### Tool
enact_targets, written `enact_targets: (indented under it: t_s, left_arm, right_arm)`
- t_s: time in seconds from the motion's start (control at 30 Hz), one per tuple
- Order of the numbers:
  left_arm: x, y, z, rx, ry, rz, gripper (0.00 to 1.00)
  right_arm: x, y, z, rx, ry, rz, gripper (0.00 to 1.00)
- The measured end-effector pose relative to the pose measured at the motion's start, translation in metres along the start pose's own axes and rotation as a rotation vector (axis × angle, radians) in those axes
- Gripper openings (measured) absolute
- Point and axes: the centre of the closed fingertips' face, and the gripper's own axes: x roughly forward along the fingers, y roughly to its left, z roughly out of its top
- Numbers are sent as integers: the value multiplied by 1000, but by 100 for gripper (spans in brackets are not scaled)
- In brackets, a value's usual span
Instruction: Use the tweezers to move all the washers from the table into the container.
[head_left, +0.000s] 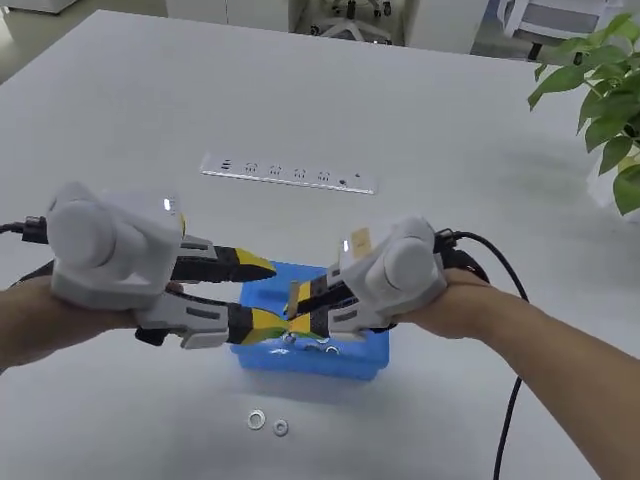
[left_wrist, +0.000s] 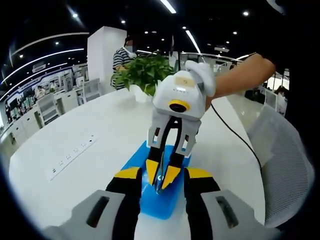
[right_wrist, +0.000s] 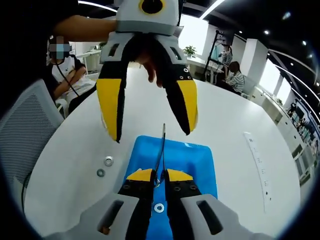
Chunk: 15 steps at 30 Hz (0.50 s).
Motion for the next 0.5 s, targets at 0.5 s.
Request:
enact_targets:
  t_s: [0.5]
  left_arm:
    - [16,0,-10,60,51,-32,15]
  right_arm:
    - [7,2,-7,-27,11,40,10]
